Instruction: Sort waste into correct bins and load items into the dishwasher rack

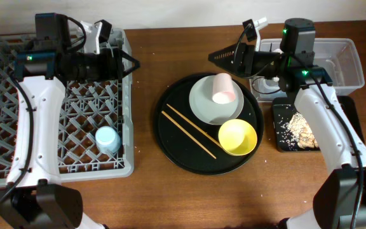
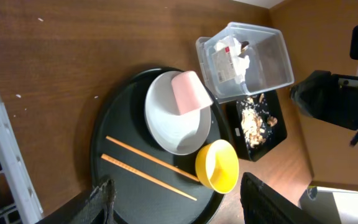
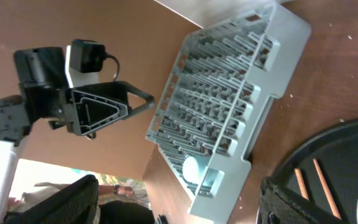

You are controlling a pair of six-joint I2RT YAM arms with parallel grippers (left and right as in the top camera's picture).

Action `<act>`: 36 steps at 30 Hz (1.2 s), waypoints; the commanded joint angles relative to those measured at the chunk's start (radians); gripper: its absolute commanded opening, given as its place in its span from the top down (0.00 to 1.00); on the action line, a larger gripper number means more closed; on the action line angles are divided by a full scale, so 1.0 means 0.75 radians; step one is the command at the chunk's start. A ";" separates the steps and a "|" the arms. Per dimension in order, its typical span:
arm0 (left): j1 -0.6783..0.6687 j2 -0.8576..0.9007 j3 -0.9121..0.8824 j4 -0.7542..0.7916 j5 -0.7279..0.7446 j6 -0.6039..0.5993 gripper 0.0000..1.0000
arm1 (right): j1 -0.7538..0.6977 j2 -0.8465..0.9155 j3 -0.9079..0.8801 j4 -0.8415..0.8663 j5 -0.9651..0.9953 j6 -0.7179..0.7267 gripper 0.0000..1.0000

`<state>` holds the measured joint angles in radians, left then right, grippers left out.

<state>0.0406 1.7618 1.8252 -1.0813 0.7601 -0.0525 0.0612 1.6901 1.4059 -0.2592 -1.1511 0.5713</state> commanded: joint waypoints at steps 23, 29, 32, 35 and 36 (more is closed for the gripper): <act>-0.219 -0.330 0.016 -0.026 -0.462 0.001 0.01 | 0.007 -0.305 0.001 -0.649 0.817 -0.379 0.14; -0.219 -0.312 0.016 -0.009 -0.482 0.001 0.01 | 0.091 -0.309 0.001 -0.664 0.990 -0.443 0.13; -0.219 -0.300 0.016 -0.010 -0.482 0.001 0.01 | 0.184 -0.291 0.001 -0.581 1.127 -0.534 0.13; -0.219 -0.289 0.016 -0.010 -0.487 0.001 0.01 | 0.214 -0.229 0.005 -0.449 1.227 -0.547 0.14; -0.219 -0.288 0.016 -0.010 -0.486 0.001 0.01 | 0.212 -0.175 0.045 -0.448 1.227 -0.547 0.17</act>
<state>-0.1215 1.5345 1.8275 -1.0920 0.4065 -0.0525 0.2195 1.4952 1.4075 -0.6006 -0.2966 0.1818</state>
